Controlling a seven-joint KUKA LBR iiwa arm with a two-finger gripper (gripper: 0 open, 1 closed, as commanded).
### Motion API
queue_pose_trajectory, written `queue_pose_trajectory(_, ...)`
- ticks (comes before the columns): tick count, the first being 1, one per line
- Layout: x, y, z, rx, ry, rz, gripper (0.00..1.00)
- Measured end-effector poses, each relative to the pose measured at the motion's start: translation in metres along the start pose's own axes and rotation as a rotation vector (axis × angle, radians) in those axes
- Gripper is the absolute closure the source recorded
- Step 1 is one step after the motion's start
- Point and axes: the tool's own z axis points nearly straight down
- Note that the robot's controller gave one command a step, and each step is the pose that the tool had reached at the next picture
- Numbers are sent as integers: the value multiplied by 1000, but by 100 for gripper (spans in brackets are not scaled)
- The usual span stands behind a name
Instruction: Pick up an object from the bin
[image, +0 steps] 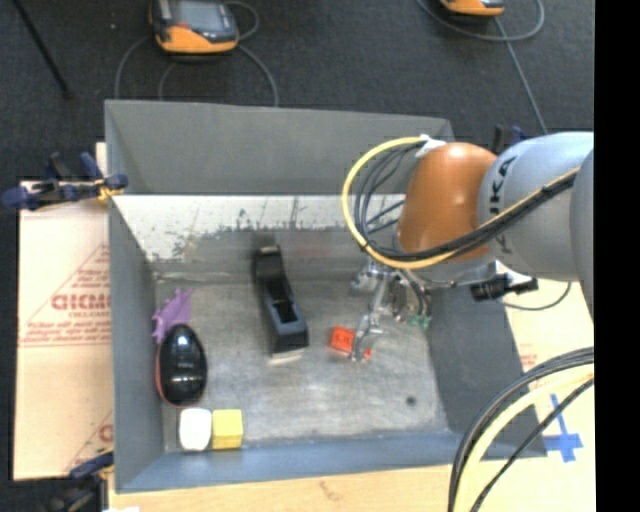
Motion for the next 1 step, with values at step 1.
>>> queue_pose_trajectory(1, 10, -10, 49, 2, -5, -29, 0)
